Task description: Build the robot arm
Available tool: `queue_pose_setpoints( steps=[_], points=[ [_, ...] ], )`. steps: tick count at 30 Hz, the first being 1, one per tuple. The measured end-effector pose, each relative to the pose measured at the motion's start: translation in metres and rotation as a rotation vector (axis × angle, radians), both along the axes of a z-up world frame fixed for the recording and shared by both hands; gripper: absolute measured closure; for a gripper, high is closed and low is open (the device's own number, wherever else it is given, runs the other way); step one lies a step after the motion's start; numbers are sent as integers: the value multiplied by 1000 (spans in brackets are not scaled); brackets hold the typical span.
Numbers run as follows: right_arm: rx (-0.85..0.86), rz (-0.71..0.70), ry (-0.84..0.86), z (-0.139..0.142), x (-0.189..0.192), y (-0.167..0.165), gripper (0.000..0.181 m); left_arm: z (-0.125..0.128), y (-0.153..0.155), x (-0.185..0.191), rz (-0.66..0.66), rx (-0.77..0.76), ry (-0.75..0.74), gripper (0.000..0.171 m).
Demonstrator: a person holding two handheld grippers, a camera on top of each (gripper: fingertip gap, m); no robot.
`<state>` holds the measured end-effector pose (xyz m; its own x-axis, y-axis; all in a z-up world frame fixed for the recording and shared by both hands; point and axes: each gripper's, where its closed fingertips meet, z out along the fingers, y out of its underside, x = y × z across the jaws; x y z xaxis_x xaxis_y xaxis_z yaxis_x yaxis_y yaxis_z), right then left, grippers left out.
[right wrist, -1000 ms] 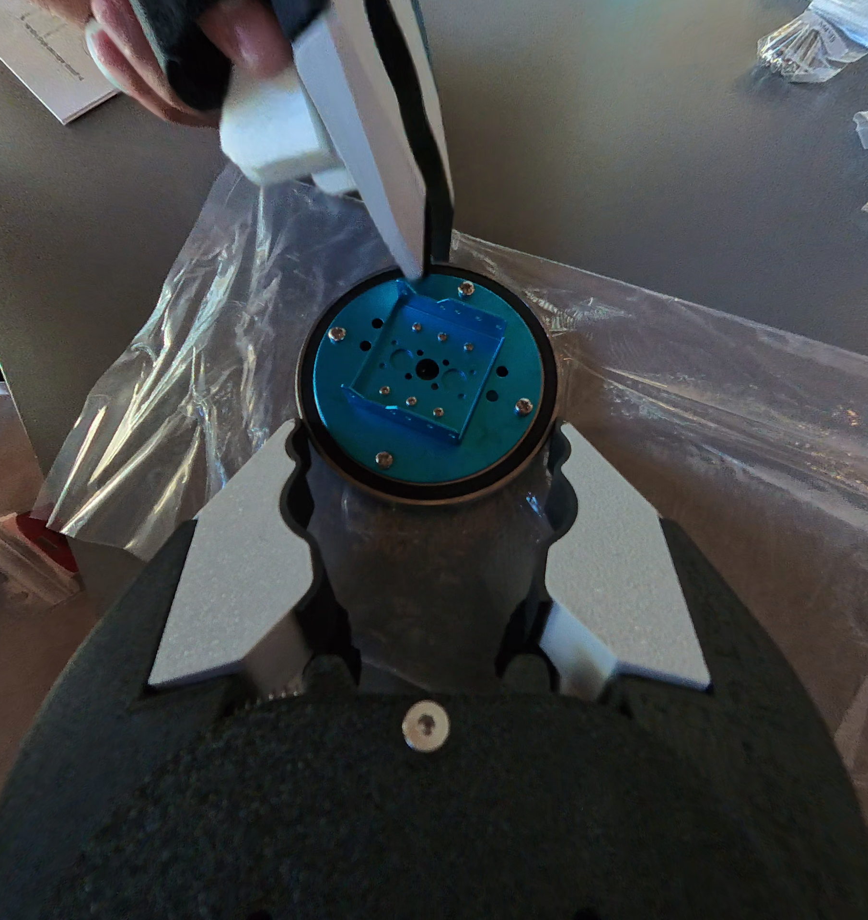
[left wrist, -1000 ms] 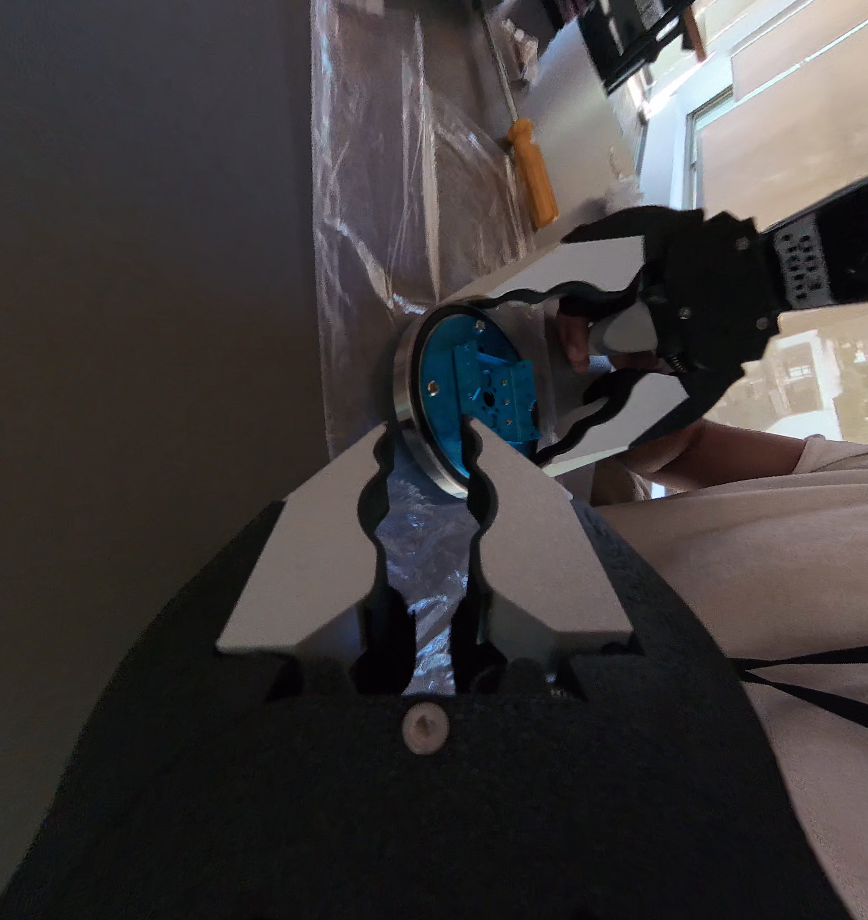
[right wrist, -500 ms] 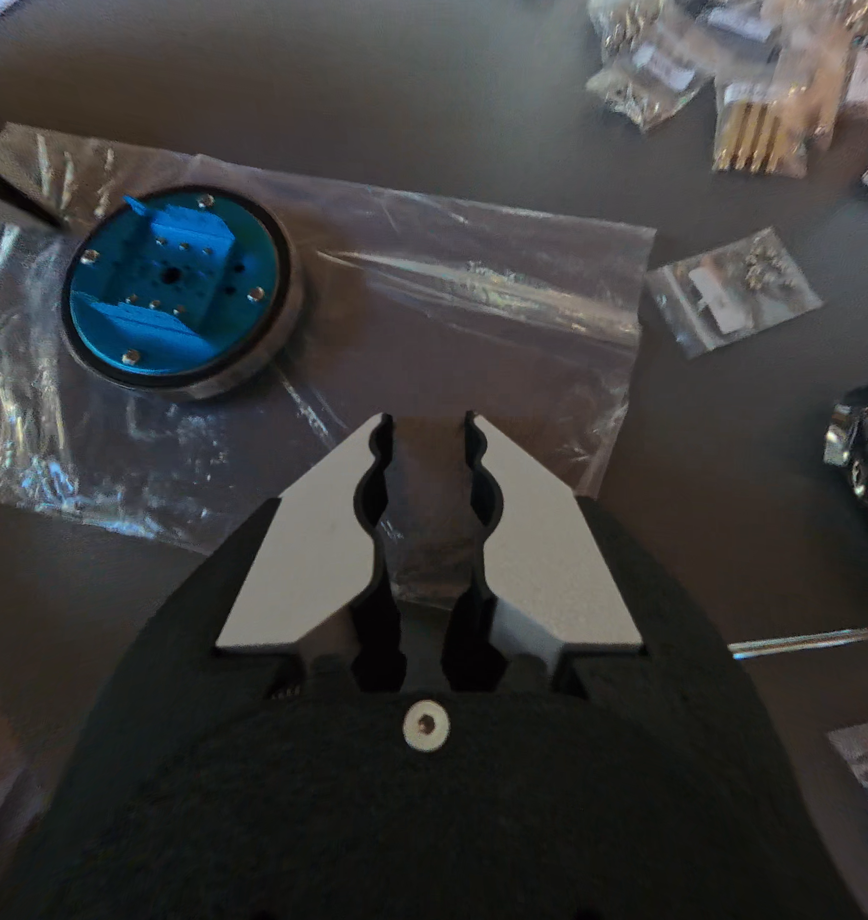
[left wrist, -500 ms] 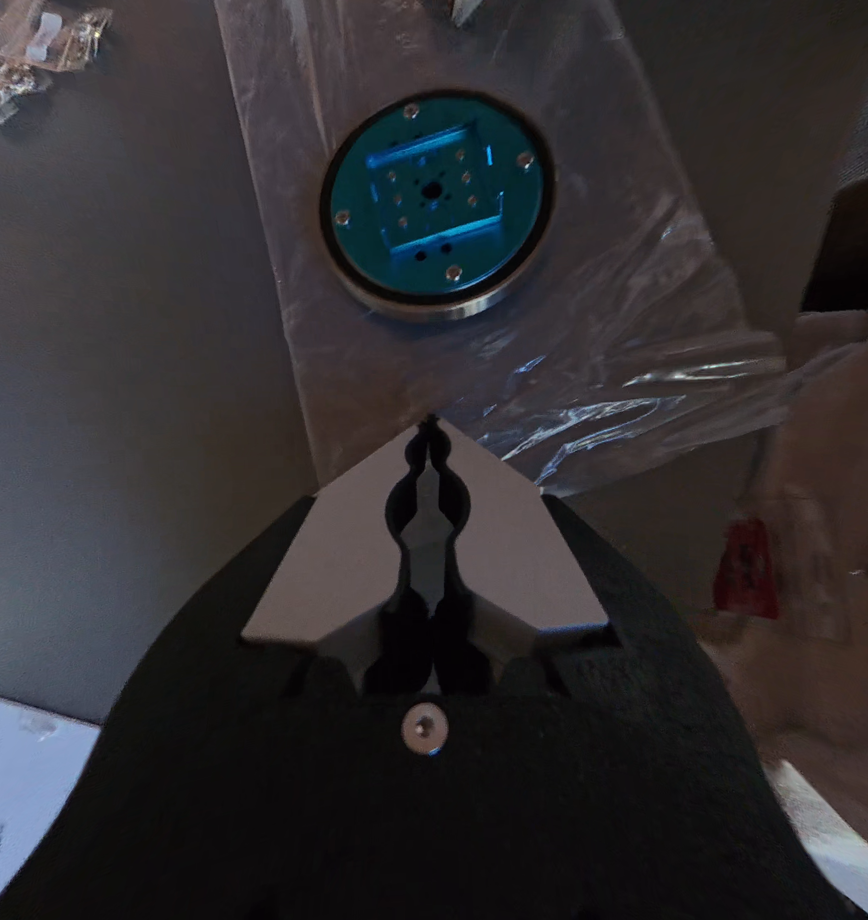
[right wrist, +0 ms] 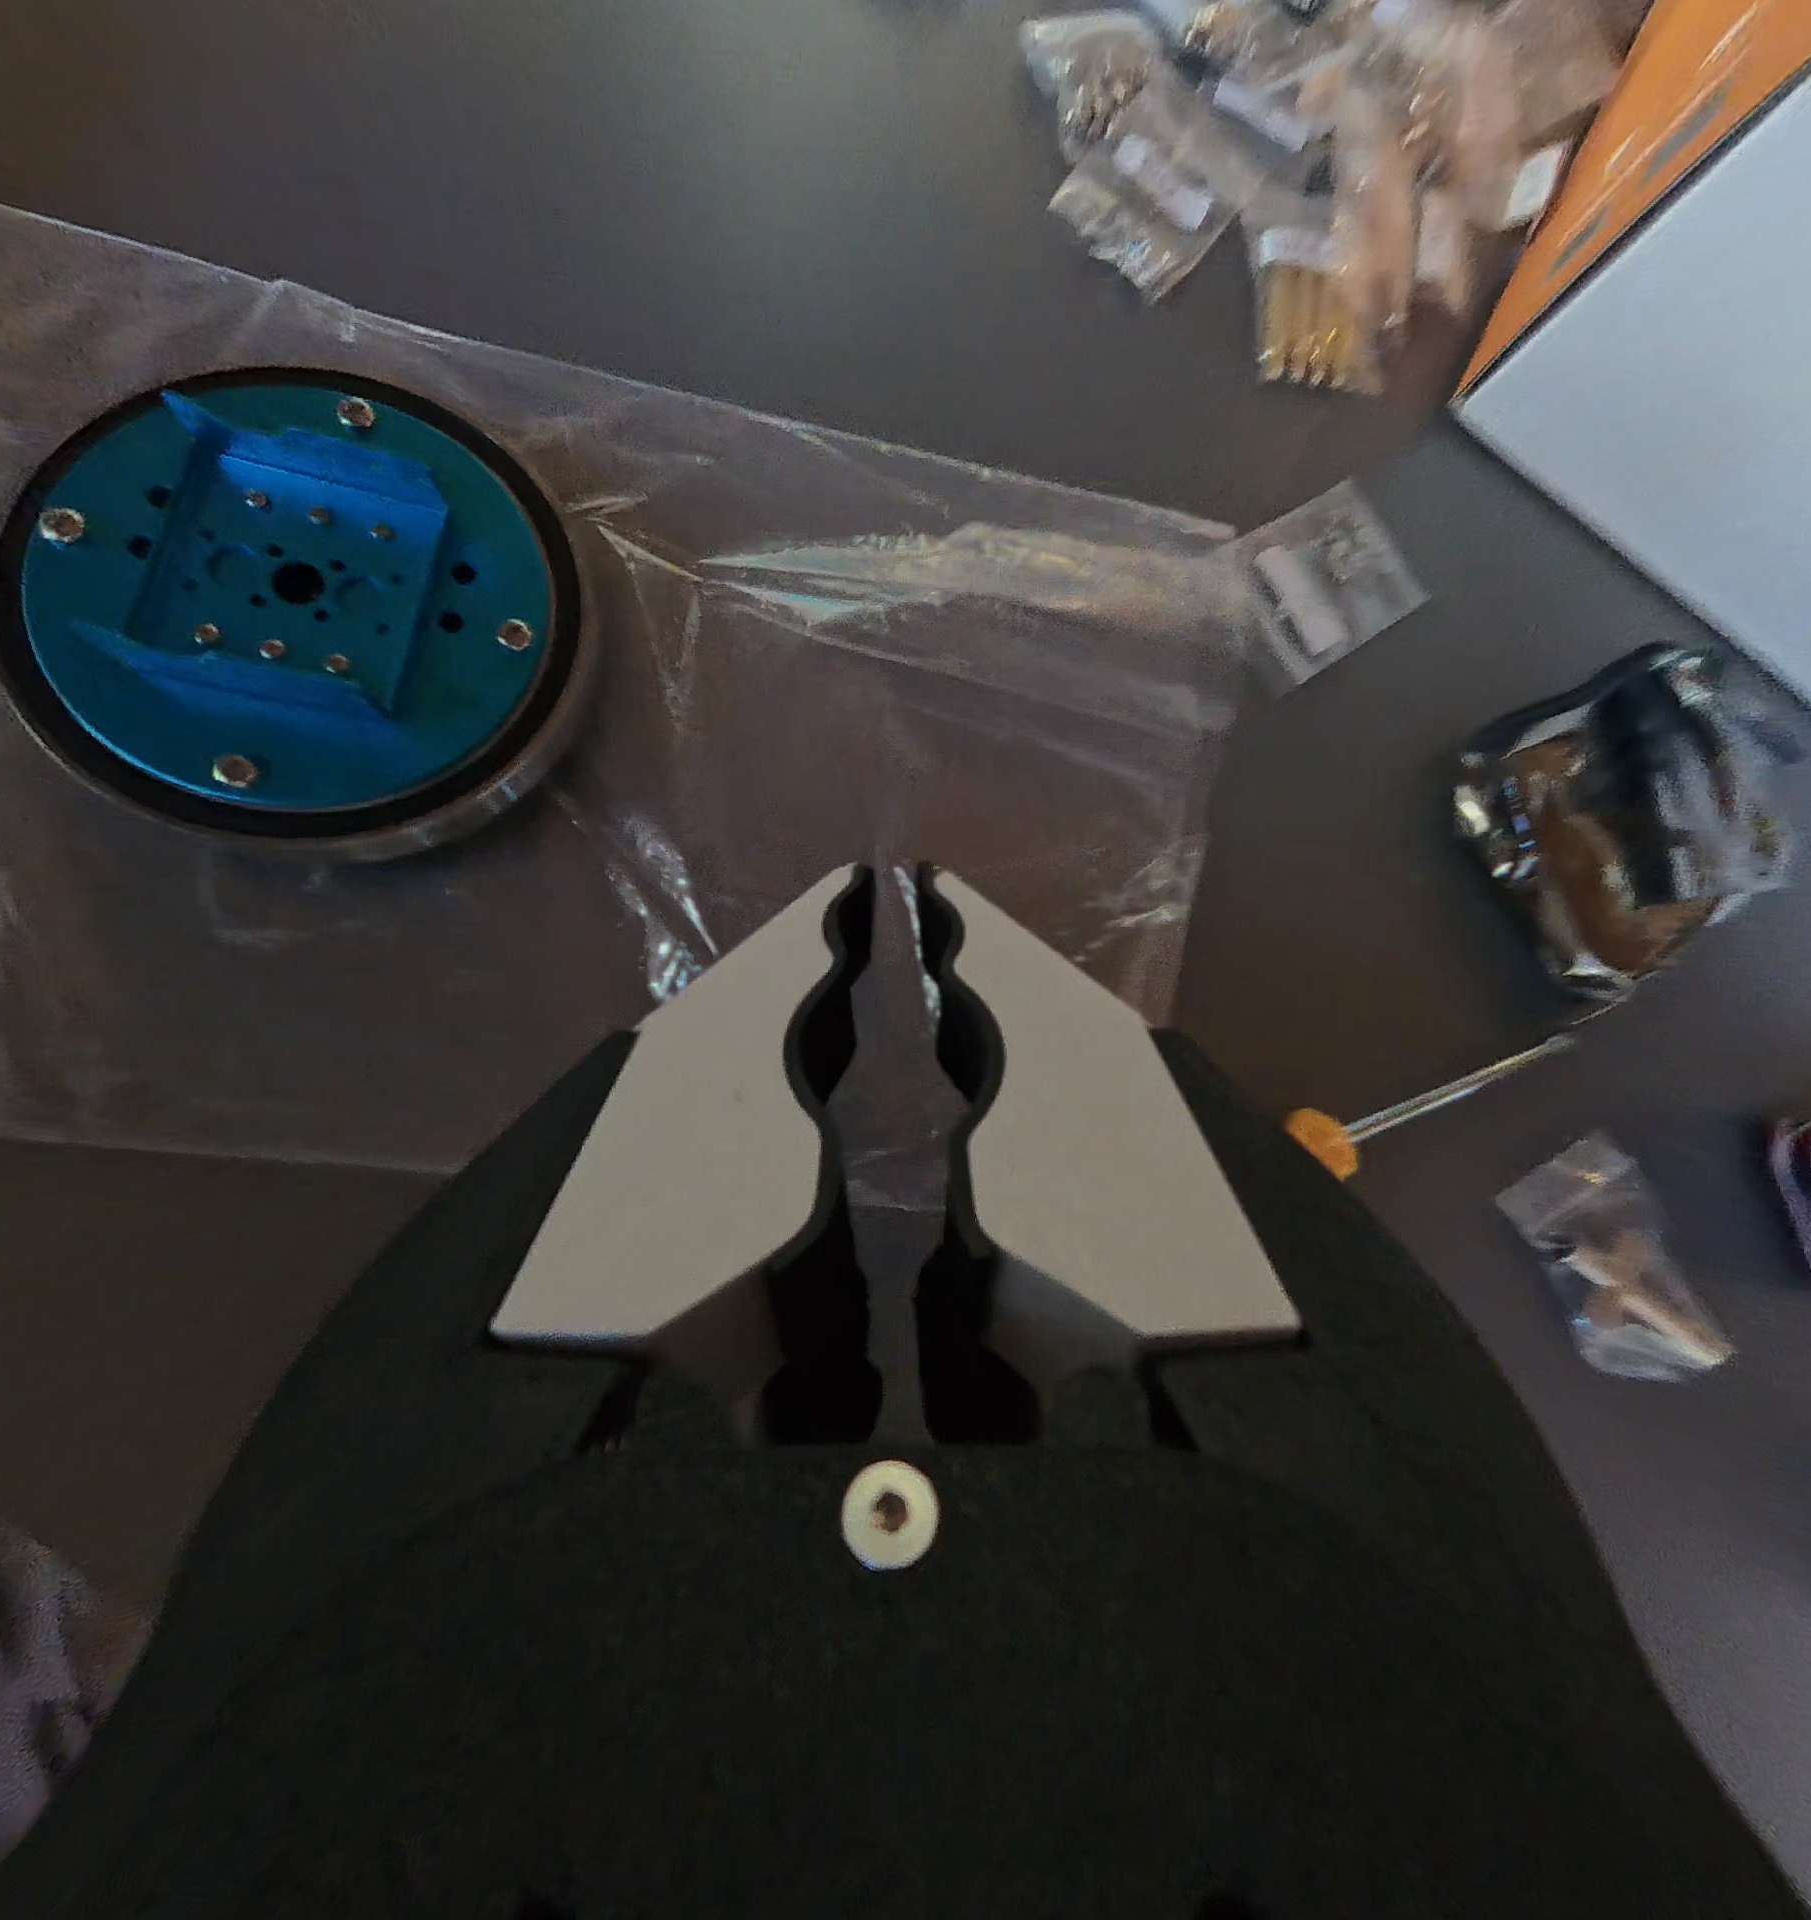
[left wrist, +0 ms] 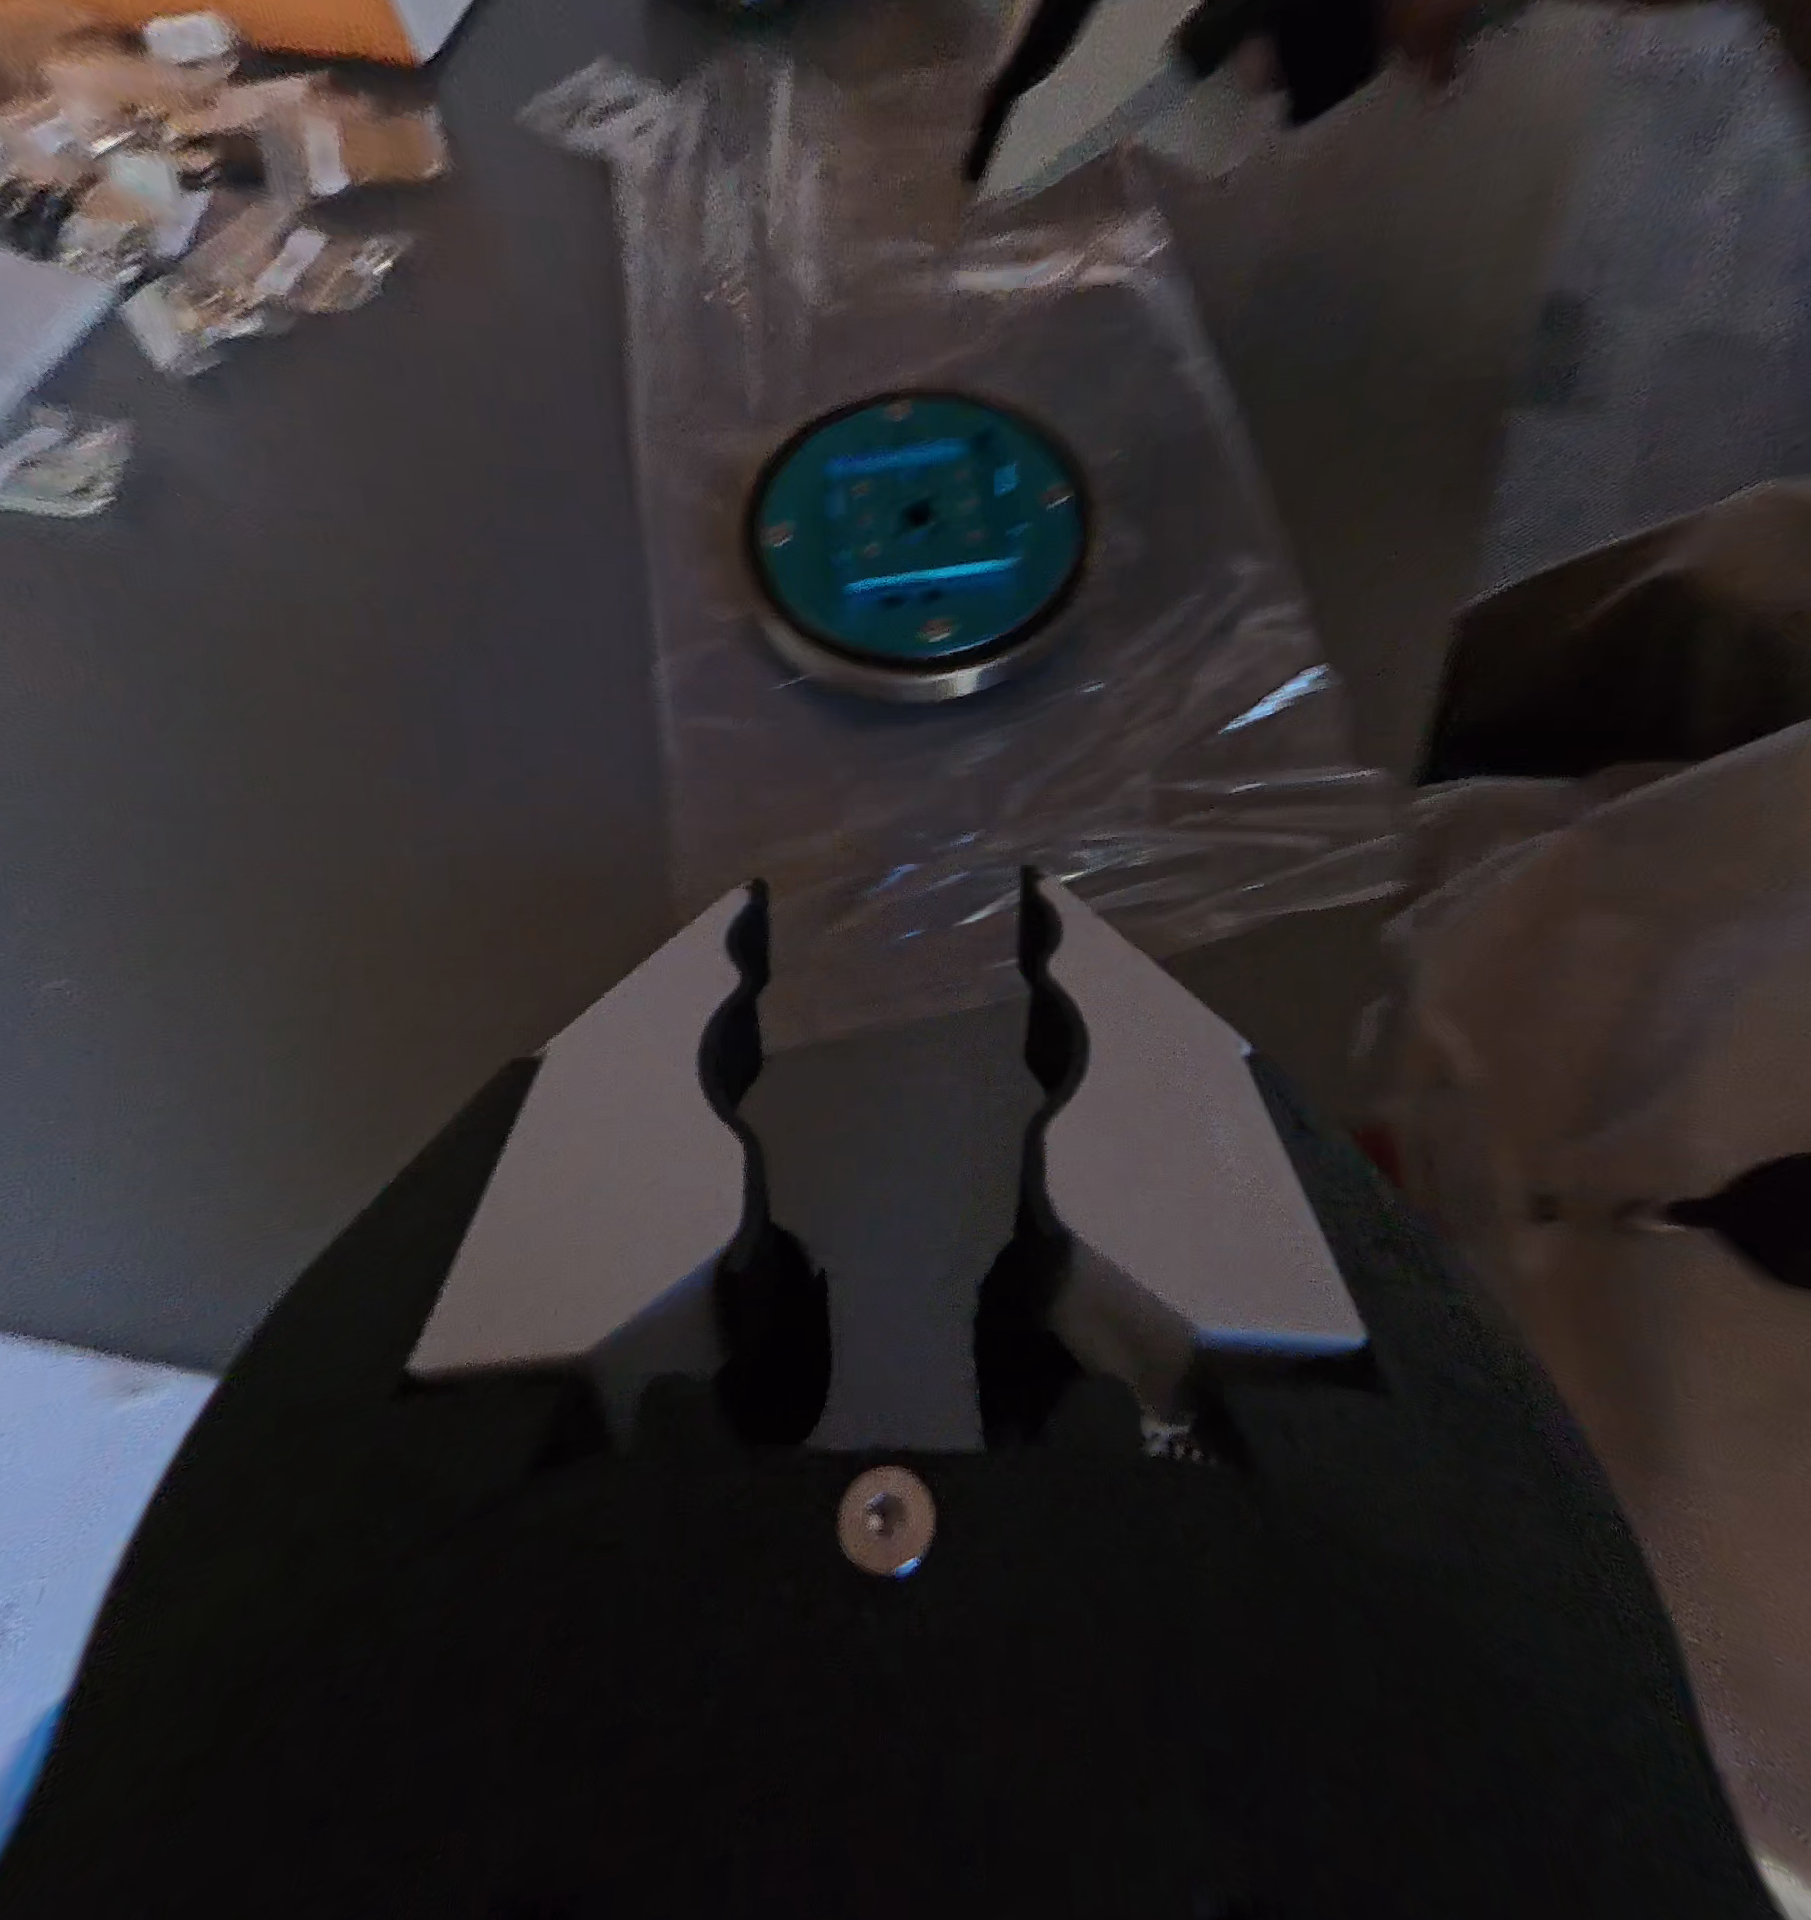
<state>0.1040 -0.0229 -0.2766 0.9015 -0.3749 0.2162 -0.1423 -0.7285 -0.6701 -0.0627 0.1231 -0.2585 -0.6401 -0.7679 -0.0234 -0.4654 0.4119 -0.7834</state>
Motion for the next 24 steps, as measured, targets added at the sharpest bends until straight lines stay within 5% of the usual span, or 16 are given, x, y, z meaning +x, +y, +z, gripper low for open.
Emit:
queue_pose_setpoints(
  steps=[2, 5, 14, 17, 19, 20, 24],
  points=[
    [42, 48, -42, 9, 7, -4, 155, -9, -16, -8, 10, 6, -14, 113],
    [64, 62, -70, 11, 33, -8, 142, -20, 2, 9, 155, 33, -11, 109],
    [62, 160, 294, -9, 75, 35, 125, -41, 28, 23, 262, 37, 136, 109],
    [59, 142, 374, -20, 79, 41, 131, -40, 24, 21, 236, 38, 131, 117],
    [37, 175, 401, -21, 73, 40, 161, -40, 15, 16, 180, 41, 122, 163],
    [23, 205, 408, -22, 68, 39, 178, -40, 13, 15, 167, 51, 112, 171],
    [-6, 251, 392, -22, 56, 40, 181, -41, 22, 14, 153, 144, 149, 171]
  ],
)
